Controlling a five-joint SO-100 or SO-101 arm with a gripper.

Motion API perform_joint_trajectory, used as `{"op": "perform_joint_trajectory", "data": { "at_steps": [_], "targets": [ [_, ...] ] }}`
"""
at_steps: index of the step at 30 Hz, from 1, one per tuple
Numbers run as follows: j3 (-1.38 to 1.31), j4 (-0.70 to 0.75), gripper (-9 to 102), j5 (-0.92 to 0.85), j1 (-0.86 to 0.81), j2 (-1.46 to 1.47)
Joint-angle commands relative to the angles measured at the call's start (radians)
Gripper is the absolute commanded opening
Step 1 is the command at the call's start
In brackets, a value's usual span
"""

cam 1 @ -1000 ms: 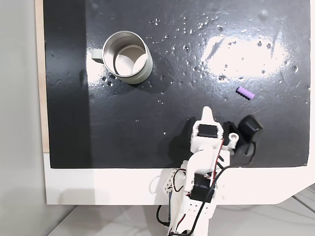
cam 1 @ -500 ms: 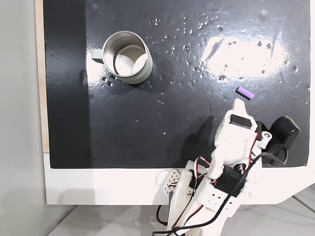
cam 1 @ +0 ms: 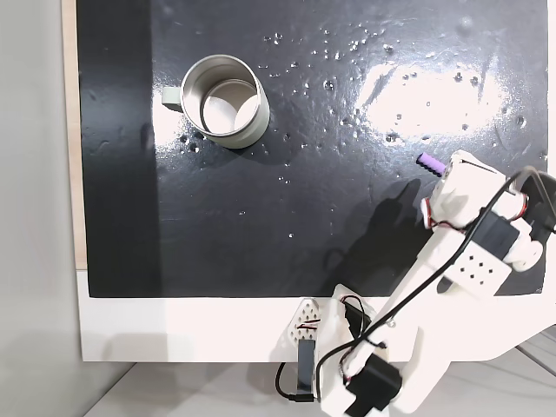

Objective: Grasp a pengrip and put it in the cup.

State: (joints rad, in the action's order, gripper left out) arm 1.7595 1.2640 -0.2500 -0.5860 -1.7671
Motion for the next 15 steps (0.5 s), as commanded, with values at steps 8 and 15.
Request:
{"op": "perform_joint_trajectory", "data": {
  "at_steps": [8, 15],
  "targets": [
    [-0.247, 0.035, 27, -0.094, -0.008, 0.298],
    [-0.291, 0.034, 27, -0.109, -0.009, 0.426]
  ]
}}
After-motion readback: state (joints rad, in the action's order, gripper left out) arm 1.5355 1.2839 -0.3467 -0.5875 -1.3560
